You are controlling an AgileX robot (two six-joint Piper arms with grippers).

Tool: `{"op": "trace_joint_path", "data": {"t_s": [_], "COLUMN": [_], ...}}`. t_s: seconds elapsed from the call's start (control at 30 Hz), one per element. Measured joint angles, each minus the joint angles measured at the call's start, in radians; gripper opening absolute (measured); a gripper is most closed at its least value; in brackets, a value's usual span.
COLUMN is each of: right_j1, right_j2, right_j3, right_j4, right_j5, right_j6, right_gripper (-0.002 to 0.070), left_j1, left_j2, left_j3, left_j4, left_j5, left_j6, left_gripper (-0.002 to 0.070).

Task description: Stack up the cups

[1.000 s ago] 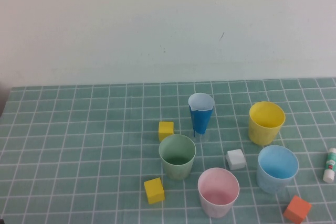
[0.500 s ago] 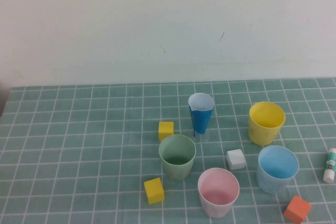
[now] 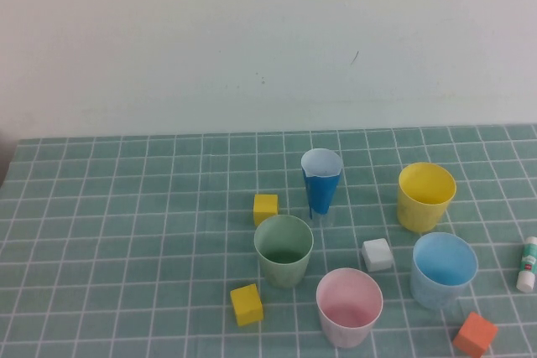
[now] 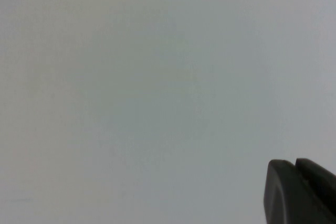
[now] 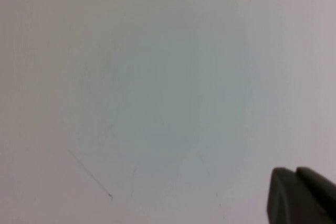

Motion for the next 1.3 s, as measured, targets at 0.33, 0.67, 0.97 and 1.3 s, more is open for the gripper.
{"op": "trace_joint_path", "data": {"t_s": [0.33, 0.67, 0.97, 1.3], "right_j1": [0.0, 0.0, 0.0, 0.0], "right_j2": [0.0, 0.056, 0.378, 0.608], "right_j3": [-0.016, -0.33, -0.485, -0.486], "right_j4": [0.007, 0.007, 0.044, 0.434], "right_j5": [-0.001, 0.356, 0.754, 1.062], "right_j6": [-0.053, -0.203, -0.291, -0.823], "right_gripper": [-0.0001, -0.0001, -0.0001, -0.0001], "left_j1": [0.0, 0.0, 0.0, 0.0], "left_j2": [0.0, 0.0, 0.179, 0.602], "left_j3": [0.0, -0.151, -0.313, -0.408], "left_j4": [0.0, 0.475, 0.73, 0.811], "left_j5": [-0.064, 0.275, 0.25, 0.162], "left_j6": [-0.091, -0.29, -0.539, -1.167], "left_gripper": [-0.0002, -0.0002, -0.0002, -0.0002]}}
